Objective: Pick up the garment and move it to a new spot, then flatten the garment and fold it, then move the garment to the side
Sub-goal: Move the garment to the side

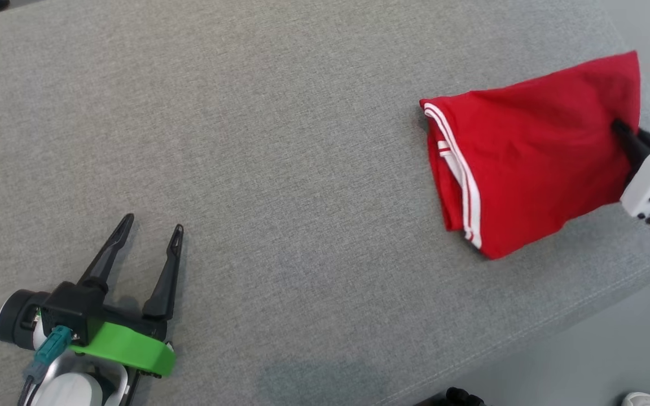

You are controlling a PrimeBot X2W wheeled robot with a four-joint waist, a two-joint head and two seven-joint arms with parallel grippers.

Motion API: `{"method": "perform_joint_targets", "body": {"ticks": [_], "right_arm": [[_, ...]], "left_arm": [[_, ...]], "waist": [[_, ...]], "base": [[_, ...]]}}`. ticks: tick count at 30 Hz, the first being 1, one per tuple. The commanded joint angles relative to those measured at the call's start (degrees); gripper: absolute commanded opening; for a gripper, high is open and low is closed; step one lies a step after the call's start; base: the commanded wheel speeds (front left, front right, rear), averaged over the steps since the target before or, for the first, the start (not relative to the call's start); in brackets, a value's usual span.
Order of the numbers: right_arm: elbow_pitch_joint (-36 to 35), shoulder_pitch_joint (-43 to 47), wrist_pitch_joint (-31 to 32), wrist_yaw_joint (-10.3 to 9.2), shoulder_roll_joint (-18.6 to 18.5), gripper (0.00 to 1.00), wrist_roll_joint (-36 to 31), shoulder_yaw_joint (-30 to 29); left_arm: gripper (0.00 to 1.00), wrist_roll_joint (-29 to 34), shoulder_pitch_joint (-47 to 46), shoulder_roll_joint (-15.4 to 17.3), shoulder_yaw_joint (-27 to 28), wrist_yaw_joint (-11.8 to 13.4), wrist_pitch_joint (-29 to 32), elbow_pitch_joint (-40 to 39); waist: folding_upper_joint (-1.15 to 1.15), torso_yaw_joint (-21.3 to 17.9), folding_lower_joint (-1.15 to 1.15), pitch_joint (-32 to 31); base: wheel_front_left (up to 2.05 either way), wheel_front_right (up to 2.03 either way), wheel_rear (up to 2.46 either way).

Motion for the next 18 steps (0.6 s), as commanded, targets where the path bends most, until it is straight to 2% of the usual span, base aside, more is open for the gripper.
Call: {"method": "perform_joint_targets", "body": {"ticks": [1,9,18], "right_arm": [[0.98,-2.35,-1.01,-0.02,-0.89,0.00,-1.34,-0.33],[9.38,-10.87,-2.17,-0.02,-4.68,0.00,-7.15,-3.60],[18.72,-13.01,-2.90,-0.02,-7.17,0.00,-13.52,-11.09]], "left_arm": [[1.00,0.36,-0.65,0.69,0.18,0.42,0.34,-0.30],[1.00,0.37,-1.53,1.20,-0.63,0.48,1.24,-1.63],[1.00,-0.31,-0.81,0.66,-1.16,0.91,0.24,-0.48]], "waist": [[0.39,1.29,0.00,0.89],[0.39,6.07,0.00,3.24],[0.39,9.44,0.00,2.89]], "base": [[0.00,0.00,0.00],[0.00,0.00,0.00],[0.00,0.00,0.00]]}}
